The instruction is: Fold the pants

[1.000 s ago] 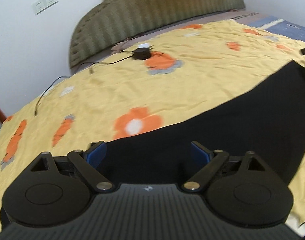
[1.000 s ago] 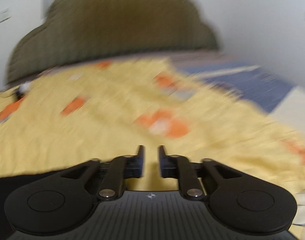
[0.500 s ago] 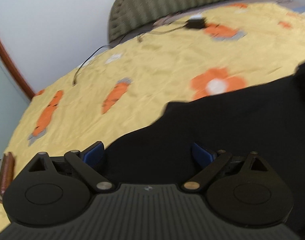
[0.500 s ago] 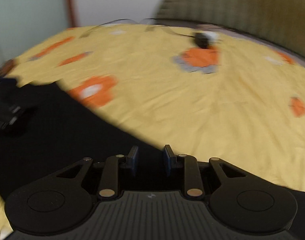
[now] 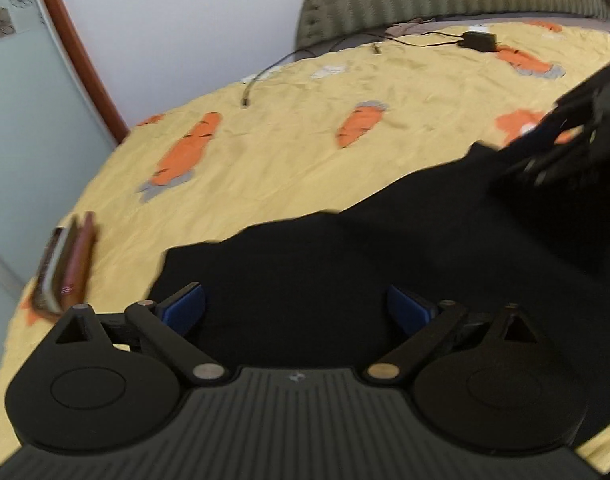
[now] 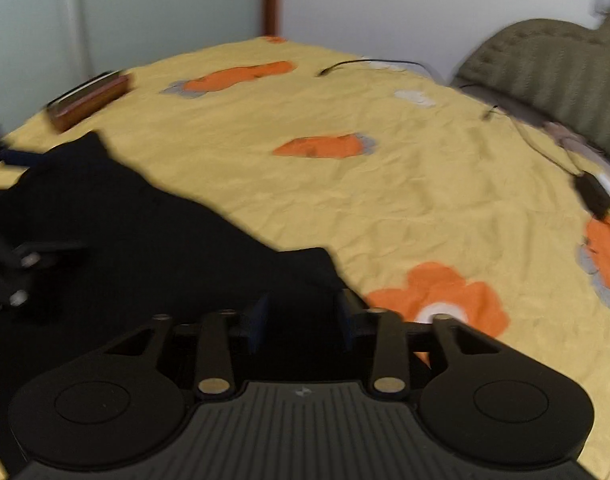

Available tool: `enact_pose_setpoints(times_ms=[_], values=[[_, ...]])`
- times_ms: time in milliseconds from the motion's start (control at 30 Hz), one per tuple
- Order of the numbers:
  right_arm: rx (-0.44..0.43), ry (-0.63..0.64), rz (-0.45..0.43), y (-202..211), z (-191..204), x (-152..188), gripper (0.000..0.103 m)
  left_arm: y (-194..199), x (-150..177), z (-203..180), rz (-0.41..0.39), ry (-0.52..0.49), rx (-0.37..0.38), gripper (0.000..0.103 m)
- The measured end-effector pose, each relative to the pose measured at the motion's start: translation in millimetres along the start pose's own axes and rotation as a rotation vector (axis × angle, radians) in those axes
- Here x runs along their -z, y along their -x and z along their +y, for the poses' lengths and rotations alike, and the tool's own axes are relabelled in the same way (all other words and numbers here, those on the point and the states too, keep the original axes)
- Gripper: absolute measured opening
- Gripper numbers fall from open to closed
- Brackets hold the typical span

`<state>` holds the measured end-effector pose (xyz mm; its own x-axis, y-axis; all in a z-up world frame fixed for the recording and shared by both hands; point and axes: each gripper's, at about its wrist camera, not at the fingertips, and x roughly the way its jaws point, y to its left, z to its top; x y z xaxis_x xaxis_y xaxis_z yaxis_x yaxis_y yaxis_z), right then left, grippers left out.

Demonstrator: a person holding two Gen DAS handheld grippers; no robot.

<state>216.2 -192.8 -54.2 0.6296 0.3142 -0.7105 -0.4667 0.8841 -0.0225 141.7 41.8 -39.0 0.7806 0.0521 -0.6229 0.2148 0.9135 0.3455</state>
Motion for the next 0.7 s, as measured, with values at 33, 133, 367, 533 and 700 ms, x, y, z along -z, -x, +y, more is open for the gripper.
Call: enact_pose_setpoints(times_ms=[33,133,367,533,700], values=[[0.015,-0.014,-0.002,6,0,-1,0.042,8,3,4,-0.024,-0.006,-0.009,0.097],[-0.037,0.033,-0.05,26,15,9,0.053,23,9,8,-0.068,-0.038,-0.023,0.103],[0.01,0.056,-0.053,45,39,29,0.064,48,22,1,-0.103,-0.085,0.002,0.103],[-0.049,0.225,-0.006,70,76,77,0.065,44,41,-2,-0.059,-0.196,-0.117,0.103],[0.049,0.234,-0.18,101,104,64,0.065,66,52,40,-0.097,-0.081,-0.157,0.103]])
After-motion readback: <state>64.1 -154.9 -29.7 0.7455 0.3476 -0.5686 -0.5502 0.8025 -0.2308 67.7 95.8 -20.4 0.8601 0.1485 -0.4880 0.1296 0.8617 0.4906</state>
